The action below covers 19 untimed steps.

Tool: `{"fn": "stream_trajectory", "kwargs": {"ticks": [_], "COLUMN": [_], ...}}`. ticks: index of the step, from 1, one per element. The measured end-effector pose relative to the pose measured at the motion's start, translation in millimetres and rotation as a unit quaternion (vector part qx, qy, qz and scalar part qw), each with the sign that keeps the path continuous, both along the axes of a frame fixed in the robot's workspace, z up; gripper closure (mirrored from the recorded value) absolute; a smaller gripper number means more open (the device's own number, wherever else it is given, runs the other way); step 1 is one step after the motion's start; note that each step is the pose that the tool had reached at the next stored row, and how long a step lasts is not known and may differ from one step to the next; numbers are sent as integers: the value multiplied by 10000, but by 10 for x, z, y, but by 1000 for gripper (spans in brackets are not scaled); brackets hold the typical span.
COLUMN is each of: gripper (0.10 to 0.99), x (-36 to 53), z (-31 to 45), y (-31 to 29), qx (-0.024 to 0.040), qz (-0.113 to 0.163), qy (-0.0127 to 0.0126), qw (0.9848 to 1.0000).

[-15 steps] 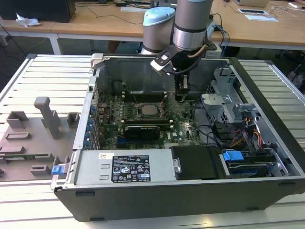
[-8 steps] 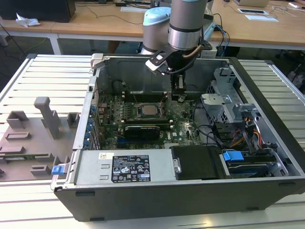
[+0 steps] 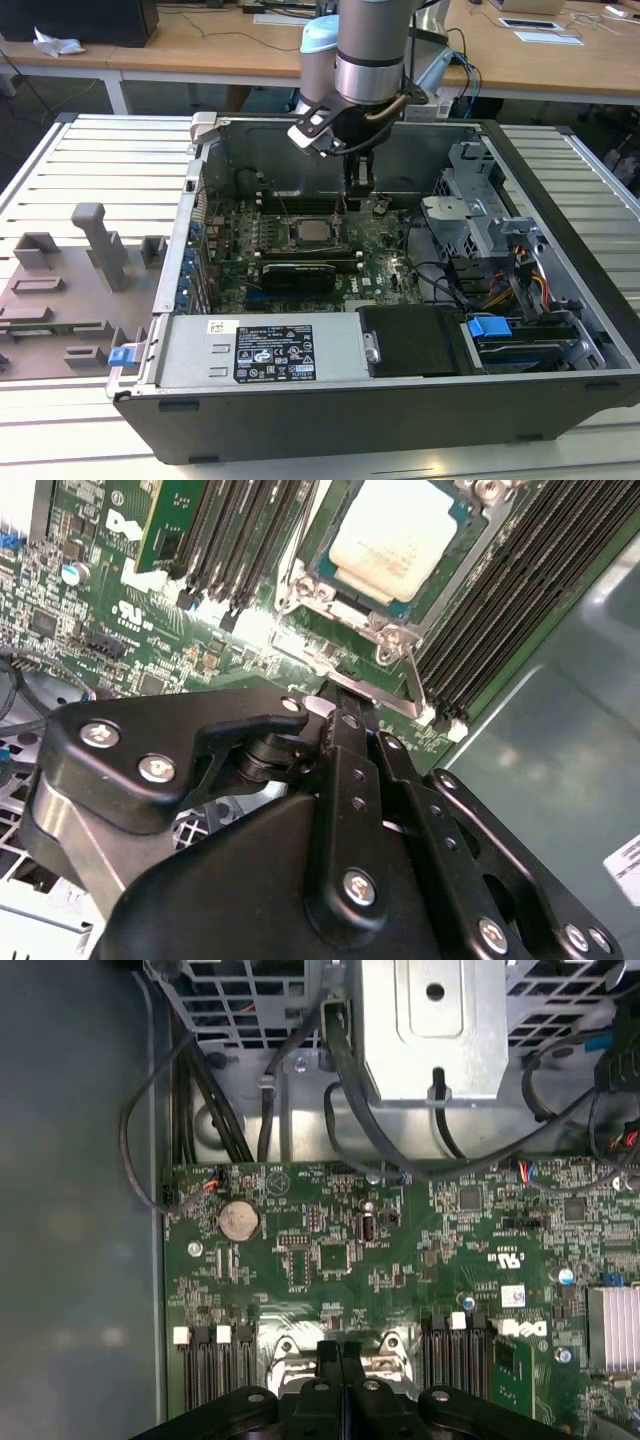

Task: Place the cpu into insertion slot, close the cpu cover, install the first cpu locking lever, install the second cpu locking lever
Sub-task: 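Close the cpu cover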

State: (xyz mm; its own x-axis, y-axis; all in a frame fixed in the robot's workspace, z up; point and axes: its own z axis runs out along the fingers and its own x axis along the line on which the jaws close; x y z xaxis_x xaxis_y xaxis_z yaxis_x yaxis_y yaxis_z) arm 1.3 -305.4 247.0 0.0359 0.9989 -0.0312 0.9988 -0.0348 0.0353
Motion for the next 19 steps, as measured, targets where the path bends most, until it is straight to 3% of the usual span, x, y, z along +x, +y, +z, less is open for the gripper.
{"fn": "stream_trajectory", "kwargs": {"ticks": [19], "gripper": [980], "x": [-332], "z": [-4], "y": [0], "qx": [0], "qz": [-1], "qy": [0], "qw": [10000]}}
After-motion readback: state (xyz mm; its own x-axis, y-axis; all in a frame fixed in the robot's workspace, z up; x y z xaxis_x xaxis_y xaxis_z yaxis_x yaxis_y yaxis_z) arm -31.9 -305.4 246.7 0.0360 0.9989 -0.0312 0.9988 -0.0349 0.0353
